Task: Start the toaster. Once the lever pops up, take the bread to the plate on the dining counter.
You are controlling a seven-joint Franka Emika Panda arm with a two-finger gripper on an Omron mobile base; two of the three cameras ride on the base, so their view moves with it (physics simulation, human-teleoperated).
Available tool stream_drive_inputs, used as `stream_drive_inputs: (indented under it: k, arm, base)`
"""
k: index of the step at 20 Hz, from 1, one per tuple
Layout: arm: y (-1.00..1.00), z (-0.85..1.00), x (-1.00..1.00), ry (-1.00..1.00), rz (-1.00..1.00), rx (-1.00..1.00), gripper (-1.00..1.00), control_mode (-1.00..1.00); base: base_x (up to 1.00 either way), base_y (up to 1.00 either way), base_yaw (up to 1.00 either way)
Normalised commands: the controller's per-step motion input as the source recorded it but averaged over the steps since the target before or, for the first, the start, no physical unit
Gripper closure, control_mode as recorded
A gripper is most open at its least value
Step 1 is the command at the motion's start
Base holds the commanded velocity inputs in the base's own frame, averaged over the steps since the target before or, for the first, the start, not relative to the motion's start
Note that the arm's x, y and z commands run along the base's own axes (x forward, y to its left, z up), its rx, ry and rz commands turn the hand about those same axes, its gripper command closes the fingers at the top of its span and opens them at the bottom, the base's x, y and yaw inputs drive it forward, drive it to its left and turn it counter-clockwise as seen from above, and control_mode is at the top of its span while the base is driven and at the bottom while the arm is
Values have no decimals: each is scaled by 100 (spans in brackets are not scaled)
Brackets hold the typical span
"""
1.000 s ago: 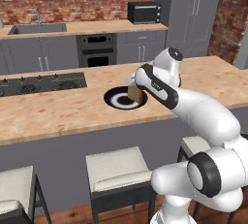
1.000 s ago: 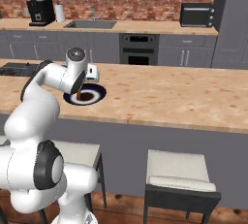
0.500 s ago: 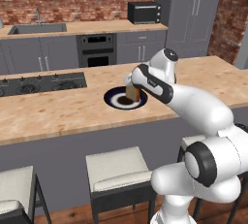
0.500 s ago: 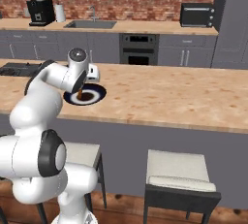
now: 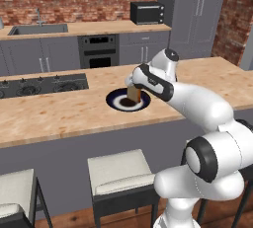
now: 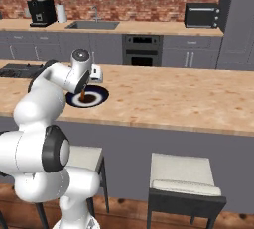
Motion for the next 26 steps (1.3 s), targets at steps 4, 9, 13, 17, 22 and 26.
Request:
stream_drive_inputs:
  k: [4,9,13,17,22,26]
  arm:
    - [7,-9,0,0,0,0,100,-100]
    - [3,-8,0,0,0,0,100,-100]
    - [1,-14,5,0,0,0,100,-100]
    - [0,-12,13,0,0,0,100,-100]
    - [0,-10,19,0,0,0,100,-100]
    - [3,-10,14,0,0,0,100,-100]
  base:
    - [0,0,0]
    - [0,0,0]
    - [0,0,0]
    - [0,0,0]
    - [0,0,0]
    - [0,0,0]
